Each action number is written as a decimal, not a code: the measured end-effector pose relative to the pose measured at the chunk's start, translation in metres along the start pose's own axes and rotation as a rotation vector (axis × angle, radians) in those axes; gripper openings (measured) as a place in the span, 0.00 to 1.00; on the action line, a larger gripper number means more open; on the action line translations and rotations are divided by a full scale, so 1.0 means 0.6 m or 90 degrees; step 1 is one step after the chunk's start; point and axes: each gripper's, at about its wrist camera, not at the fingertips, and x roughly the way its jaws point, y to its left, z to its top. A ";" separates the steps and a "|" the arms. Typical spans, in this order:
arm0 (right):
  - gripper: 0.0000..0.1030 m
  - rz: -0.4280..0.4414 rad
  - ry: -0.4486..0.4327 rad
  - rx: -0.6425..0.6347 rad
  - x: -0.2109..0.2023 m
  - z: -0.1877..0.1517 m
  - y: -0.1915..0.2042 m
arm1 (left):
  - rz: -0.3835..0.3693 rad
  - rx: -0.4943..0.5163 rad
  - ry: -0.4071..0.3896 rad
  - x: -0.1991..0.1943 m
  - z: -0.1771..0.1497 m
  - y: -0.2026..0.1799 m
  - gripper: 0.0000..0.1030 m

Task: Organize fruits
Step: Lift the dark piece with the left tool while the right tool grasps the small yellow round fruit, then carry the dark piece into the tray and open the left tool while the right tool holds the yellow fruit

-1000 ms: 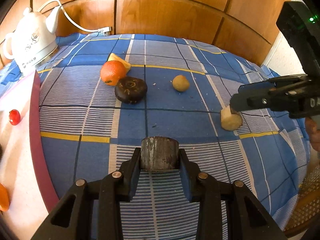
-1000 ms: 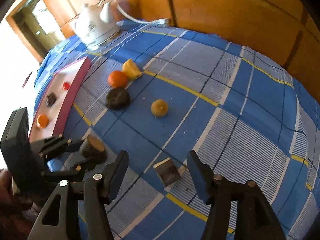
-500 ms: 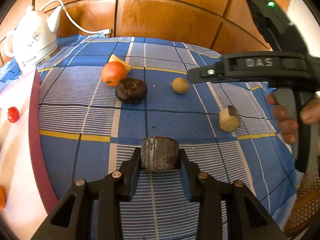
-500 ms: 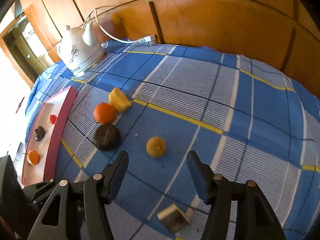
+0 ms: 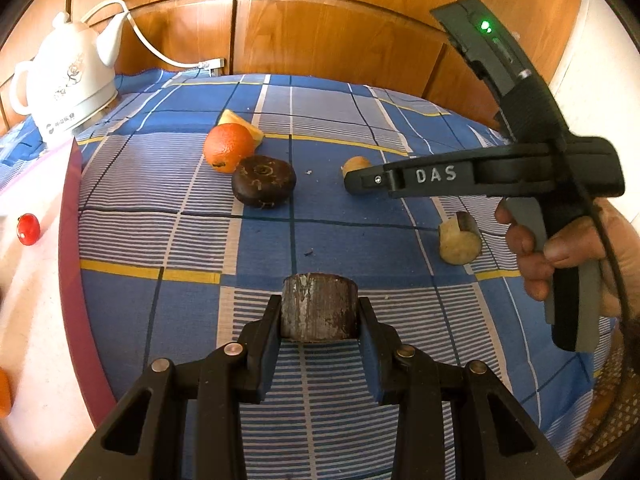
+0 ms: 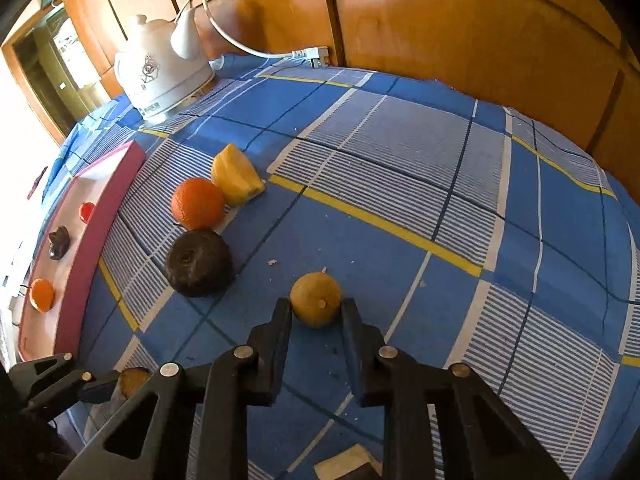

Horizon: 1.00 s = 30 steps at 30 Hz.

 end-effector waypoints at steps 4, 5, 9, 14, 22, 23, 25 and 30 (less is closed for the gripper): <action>0.24 0.014 0.004 -0.014 -0.010 0.000 0.010 | 0.005 -0.012 0.008 -0.007 0.004 0.001 0.35; 0.24 0.013 0.008 -0.016 -0.009 0.000 0.011 | 0.006 -0.017 0.009 -0.010 0.004 0.003 0.34; 0.24 0.004 0.020 -0.027 -0.006 -0.005 0.020 | 0.017 -0.037 0.005 -0.033 0.003 0.017 0.34; 0.24 0.005 0.026 -0.026 -0.002 -0.008 0.022 | 0.049 -0.040 -0.035 -0.087 0.009 0.023 0.35; 0.24 -0.004 0.028 -0.037 0.002 -0.012 0.029 | 0.098 -0.056 -0.078 -0.153 0.010 0.047 0.35; 0.24 -0.004 0.028 -0.038 0.002 -0.013 0.029 | 0.101 -0.058 -0.080 -0.160 0.009 0.050 0.35; 0.24 -0.005 0.028 -0.040 0.002 -0.013 0.030 | 0.106 -0.060 -0.084 -0.171 0.005 0.052 0.35; 0.24 -0.007 0.027 -0.042 0.000 -0.015 0.031 | 0.119 -0.063 -0.091 -0.189 -0.001 0.055 0.35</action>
